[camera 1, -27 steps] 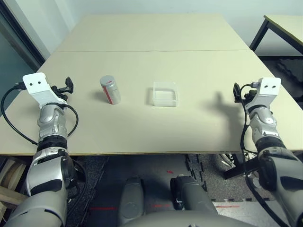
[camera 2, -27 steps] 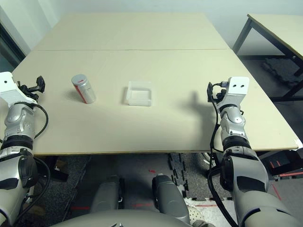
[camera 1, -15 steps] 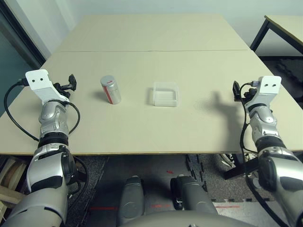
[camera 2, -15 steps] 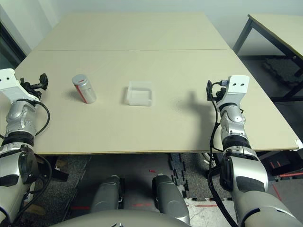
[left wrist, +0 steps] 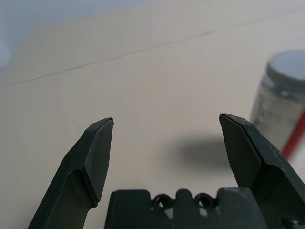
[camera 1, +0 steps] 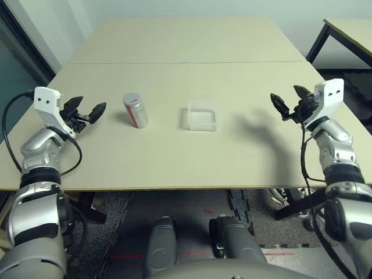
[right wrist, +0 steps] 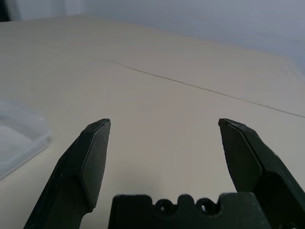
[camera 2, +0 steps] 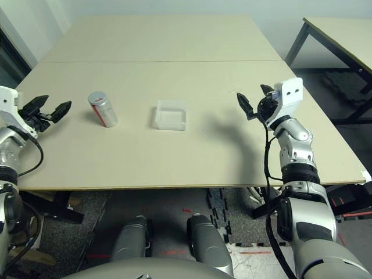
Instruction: Pour the medicine from the bottle into the box.
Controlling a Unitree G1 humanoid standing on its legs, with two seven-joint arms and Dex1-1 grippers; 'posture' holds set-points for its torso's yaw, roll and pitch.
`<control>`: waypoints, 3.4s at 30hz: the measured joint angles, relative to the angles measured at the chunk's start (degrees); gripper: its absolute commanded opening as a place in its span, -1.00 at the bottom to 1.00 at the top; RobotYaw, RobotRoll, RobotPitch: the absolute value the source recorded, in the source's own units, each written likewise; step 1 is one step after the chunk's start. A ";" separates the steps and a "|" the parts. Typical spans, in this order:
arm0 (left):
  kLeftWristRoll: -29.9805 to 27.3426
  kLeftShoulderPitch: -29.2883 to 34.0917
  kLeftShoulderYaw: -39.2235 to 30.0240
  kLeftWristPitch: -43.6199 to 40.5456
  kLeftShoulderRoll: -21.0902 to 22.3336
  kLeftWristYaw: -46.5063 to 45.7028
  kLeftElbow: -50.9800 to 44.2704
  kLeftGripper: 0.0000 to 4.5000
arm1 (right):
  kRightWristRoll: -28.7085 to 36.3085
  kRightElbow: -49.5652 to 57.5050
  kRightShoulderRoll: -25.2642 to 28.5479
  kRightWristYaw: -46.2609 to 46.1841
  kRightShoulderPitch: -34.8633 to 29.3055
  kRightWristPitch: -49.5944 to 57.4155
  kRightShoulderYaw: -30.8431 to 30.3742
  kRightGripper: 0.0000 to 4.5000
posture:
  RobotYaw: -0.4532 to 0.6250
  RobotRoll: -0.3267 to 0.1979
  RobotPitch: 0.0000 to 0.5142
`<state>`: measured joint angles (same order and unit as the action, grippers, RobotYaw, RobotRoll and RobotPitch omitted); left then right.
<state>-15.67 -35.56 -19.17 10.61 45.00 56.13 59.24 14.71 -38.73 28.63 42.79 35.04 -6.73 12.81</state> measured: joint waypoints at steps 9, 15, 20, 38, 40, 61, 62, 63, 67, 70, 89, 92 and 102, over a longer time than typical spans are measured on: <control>0.72 2.13 4.62 -1.02 -0.61 11.70 -2.19 0.99 | 2.94 8.76 0.98 14.98 -1.27 10.83 -5.93 1.00 | -0.27 0.25 -0.72; -0.04 2.70 5.63 -1.37 -2.80 17.38 -4.56 0.99 | 2.96 9.40 2.02 19.20 -0.88 13.05 -7.61 1.00 | -0.29 0.25 -0.73; -1.76 3.56 4.50 0.37 -5.86 17.35 -6.89 0.99 | 2.63 9.03 2.20 19.89 1.74 13.03 -7.72 1.00 | -0.30 0.25 -0.71; -1.93 2.58 4.02 9.06 -11.63 8.56 -3.83 0.99 | 2.24 9.21 2.02 20.57 1.24 13.63 -7.88 1.00 | -0.36 0.25 -0.73; -1.91 2.18 4.04 9.66 -12.41 7.83 -3.15 0.99 | 2.25 9.46 1.99 20.51 0.78 13.92 -7.88 1.00 | -0.37 0.25 -0.74; 1.33 -7.48 4.55 11.10 -16.50 -0.51 8.50 0.72 | 2.47 15.21 1.23 19.25 -2.08 16.96 -7.90 1.00 | -0.47 0.25 -0.70; 1.32 -8.02 4.54 10.66 -16.76 -0.34 8.98 0.58 | 2.51 15.75 1.15 19.07 -2.37 17.12 -7.90 1.00 | -0.47 0.25 -0.70; 1.32 -8.39 4.53 10.23 -17.06 -0.16 9.32 0.41 | 2.61 16.15 1.06 18.88 -2.54 17.36 -7.90 1.00 | -0.47 0.25 -0.70; 1.47 -8.93 4.63 9.31 -17.30 0.58 9.47 0.21 | 2.92 17.15 1.05 18.57 -2.98 18.18 -7.89 1.00 | -0.46 0.25 -0.70; 1.84 -9.11 4.80 8.49 -17.28 2.49 9.39 0.21 | 3.05 17.55 1.02 18.48 -3.06 18.77 -7.90 1.00 | -0.44 0.25 -0.69; 1.87 -8.11 14.63 -7.36 -17.06 32.06 -4.61 0.21 | 7.53 24.17 -6.95 22.67 6.09 31.14 -16.56 1.00 | -0.30 0.25 -0.65; 1.85 -8.22 15.68 -7.77 -17.66 32.68 -5.59 0.21 | 8.44 24.20 -9.39 23.11 7.17 32.83 -17.66 1.00 | -0.29 0.25 -0.65; 1.85 -9.47 18.20 -6.30 -21.97 33.74 -7.00 0.21 | 8.41 24.20 -14.40 23.54 9.67 33.95 -22.05 1.00 | -0.29 0.25 -0.66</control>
<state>-13.82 -45.03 -0.97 4.30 23.02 89.87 52.24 23.12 -14.53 14.23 66.33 44.71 27.22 -9.23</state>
